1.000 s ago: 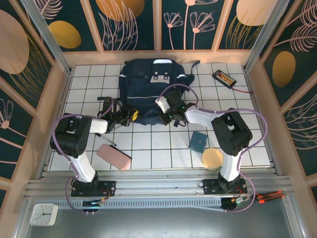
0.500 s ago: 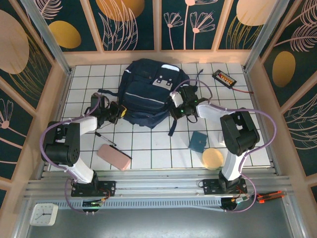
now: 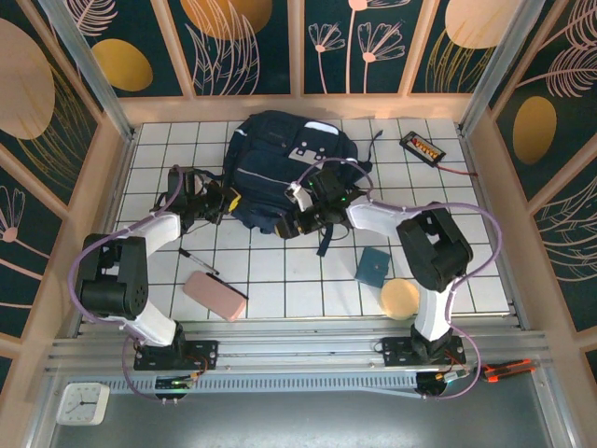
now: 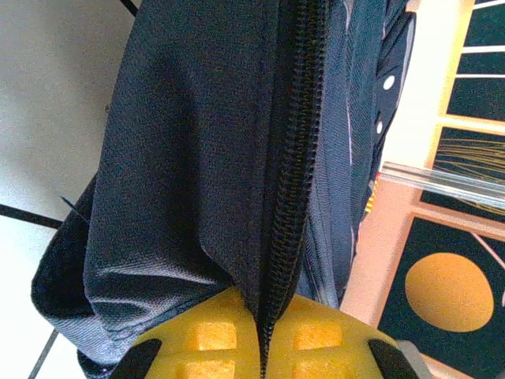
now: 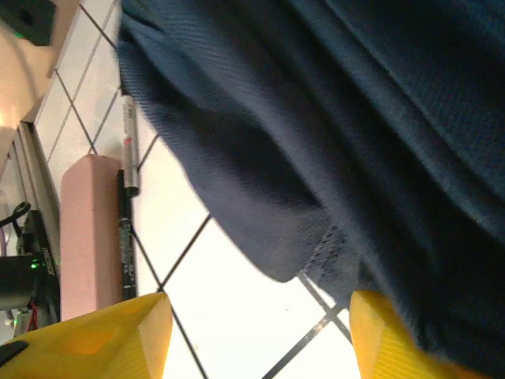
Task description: Pack books, pencil case, and school supplies into a backpack
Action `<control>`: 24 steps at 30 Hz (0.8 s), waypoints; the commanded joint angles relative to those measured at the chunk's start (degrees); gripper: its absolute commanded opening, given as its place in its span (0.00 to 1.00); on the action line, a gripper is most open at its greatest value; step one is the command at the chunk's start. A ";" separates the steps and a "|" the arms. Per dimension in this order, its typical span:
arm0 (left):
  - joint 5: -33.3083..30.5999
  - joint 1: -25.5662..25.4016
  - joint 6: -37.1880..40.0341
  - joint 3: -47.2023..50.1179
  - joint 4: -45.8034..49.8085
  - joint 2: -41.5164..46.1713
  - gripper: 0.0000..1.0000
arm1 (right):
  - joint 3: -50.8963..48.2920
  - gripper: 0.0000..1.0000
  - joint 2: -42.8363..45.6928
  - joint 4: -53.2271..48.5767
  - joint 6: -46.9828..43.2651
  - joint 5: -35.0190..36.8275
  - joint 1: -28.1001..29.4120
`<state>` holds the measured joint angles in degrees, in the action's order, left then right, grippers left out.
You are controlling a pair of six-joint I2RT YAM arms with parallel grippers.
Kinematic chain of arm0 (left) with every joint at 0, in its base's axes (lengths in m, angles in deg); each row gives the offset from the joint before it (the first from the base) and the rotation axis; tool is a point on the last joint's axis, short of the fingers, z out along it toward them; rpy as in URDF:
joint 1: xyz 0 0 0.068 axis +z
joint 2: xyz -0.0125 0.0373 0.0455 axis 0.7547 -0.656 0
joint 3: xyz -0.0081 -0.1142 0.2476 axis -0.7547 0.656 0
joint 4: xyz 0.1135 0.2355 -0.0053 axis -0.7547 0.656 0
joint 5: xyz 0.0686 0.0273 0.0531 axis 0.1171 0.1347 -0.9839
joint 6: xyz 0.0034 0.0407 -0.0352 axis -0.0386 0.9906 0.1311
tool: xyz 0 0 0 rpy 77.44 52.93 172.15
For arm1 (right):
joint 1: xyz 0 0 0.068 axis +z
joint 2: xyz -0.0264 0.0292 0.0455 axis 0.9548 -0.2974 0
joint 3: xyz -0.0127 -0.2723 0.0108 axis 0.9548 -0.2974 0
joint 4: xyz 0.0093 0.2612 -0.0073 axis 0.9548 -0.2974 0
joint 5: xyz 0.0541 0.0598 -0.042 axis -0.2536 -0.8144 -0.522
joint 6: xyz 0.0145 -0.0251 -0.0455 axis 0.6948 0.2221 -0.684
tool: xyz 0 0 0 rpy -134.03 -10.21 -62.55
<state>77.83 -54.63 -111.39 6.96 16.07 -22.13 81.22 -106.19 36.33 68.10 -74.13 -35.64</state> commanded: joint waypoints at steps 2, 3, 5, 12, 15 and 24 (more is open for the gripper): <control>3.40 0.00 -1.96 -1.39 -3.00 1.40 0.00 | 3.68 0.63 -3.65 1.64 2.09 0.52 -1.36; 3.55 0.00 -1.92 -1.32 -3.04 1.41 0.00 | 4.17 0.64 -4.09 1.56 2.02 0.73 -1.50; 3.61 0.00 -2.29 -1.10 -3.35 1.41 0.00 | 5.48 0.64 -4.96 0.52 1.86 1.67 -2.03; 4.05 0.00 -3.37 -1.36 -4.36 1.24 0.00 | 4.76 0.71 -4.87 1.62 3.82 2.76 -3.96; 4.27 0.03 -3.63 -1.17 -4.57 1.15 0.00 | 3.34 0.73 -4.28 5.73 7.12 1.50 -5.15; 4.95 -0.64 -4.54 -0.86 -5.61 0.63 0.00 | -3.61 0.73 -2.75 25.72 22.88 -1.32 -7.44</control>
<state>79.80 -55.09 -113.51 6.96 14.67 -22.15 78.64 -110.43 51.65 85.69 -77.50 -41.13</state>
